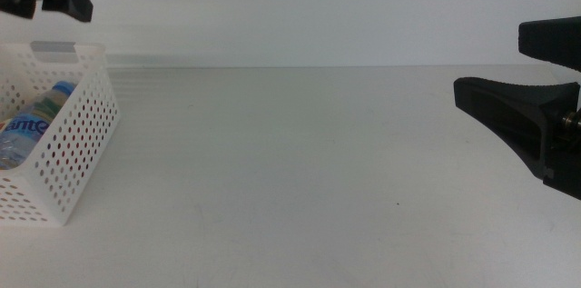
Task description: Use arms to grab the bottles and put them into the dustbin to the left of the table.
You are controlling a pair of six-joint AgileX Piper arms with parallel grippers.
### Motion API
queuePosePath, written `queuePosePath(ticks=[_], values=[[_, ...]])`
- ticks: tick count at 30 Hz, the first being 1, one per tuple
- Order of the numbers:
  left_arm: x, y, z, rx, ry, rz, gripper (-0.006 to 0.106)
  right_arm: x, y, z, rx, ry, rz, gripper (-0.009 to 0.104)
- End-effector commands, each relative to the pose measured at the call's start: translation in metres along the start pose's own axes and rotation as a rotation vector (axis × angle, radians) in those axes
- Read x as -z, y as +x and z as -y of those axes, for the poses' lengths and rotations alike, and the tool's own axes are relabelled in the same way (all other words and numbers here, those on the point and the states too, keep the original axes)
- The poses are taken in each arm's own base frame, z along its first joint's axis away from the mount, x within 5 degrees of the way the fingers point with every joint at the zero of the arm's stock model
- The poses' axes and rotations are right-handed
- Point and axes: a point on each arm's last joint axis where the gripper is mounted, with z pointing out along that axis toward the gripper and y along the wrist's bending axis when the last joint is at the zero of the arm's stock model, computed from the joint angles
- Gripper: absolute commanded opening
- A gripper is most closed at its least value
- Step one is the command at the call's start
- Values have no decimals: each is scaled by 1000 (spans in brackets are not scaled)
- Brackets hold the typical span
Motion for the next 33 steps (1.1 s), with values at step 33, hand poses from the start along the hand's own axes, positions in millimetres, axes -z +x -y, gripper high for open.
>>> queuePosePath(ticks=[33], values=[[75, 103, 27, 6, -27, 539, 66, 4, -14, 2, 17, 17, 95, 66]])
